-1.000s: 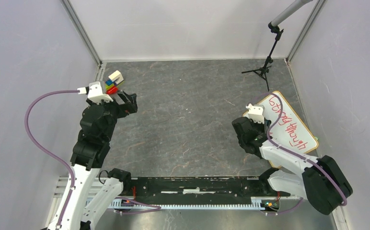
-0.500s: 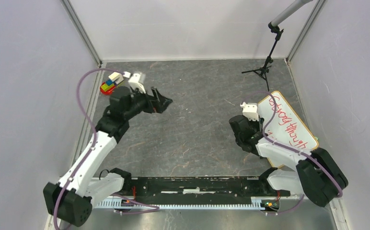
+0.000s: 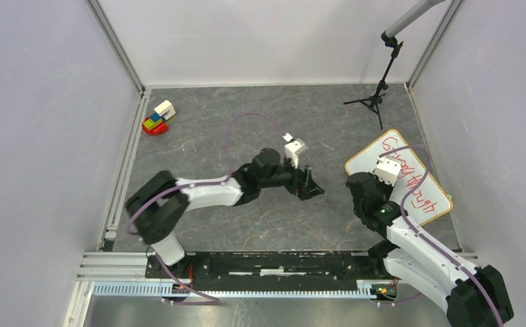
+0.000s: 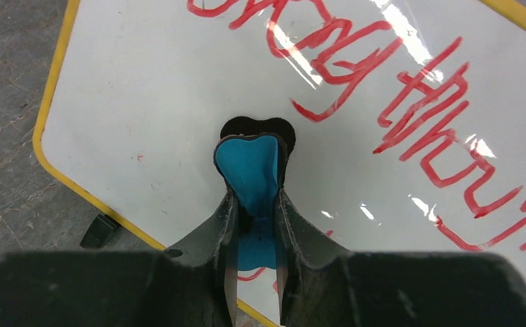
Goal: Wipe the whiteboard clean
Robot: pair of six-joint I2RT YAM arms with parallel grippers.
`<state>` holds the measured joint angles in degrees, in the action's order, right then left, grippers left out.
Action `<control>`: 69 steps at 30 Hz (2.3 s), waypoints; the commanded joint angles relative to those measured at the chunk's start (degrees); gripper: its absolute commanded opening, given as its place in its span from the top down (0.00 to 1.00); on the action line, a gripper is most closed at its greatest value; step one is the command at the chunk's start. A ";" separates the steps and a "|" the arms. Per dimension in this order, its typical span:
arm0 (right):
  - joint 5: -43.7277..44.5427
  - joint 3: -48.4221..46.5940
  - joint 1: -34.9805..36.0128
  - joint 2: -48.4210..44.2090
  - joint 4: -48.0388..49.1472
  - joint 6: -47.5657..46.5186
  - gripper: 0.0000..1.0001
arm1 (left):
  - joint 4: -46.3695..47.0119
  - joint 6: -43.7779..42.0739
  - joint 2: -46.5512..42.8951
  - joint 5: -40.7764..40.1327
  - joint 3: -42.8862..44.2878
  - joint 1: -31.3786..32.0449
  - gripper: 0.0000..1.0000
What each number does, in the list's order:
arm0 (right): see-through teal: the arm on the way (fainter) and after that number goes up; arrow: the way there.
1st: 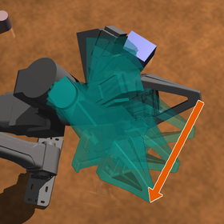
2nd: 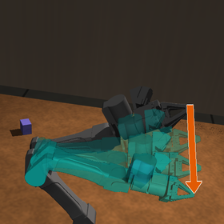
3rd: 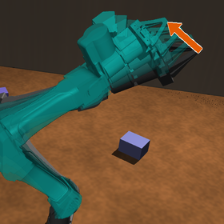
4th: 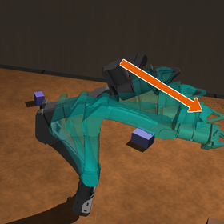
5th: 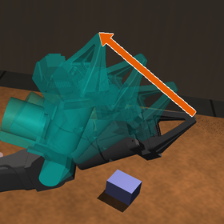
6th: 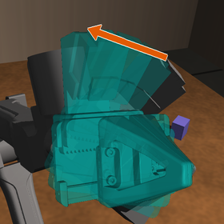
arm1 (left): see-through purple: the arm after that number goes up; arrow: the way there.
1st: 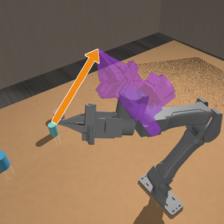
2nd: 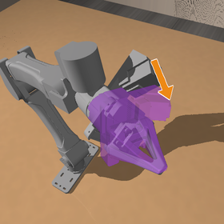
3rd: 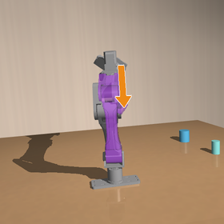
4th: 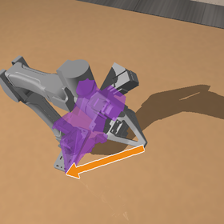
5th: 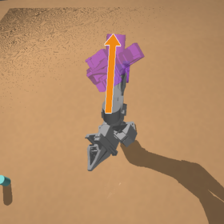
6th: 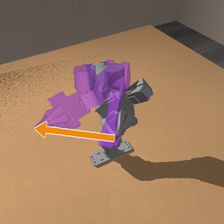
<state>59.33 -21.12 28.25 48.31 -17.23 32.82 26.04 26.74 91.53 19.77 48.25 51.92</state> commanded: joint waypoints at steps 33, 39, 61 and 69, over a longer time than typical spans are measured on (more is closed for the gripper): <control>3.08 1.73 -0.92 -7.57 0.04 -5.93 0.86 | 0.15 -21.96 45.21 -15.12 40.81 10.52 0.51; 2.43 1.84 -0.95 -6.10 0.72 -6.15 0.86 | 1.91 -24.00 45.62 -19.58 40.79 11.52 0.67; -18.69 10.38 0.31 6.57 31.48 -19.14 0.86 | 16.88 -18.25 38.79 -48.92 20.84 11.52 0.98; -15.69 9.44 2.44 7.87 32.34 -16.57 0.86 | 16.80 -15.98 37.96 -51.09 18.56 11.49 0.98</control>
<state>43.64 -12.38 30.87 55.33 17.50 13.69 46.59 7.90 130.69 -22.44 69.36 65.23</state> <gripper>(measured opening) 0.253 0.271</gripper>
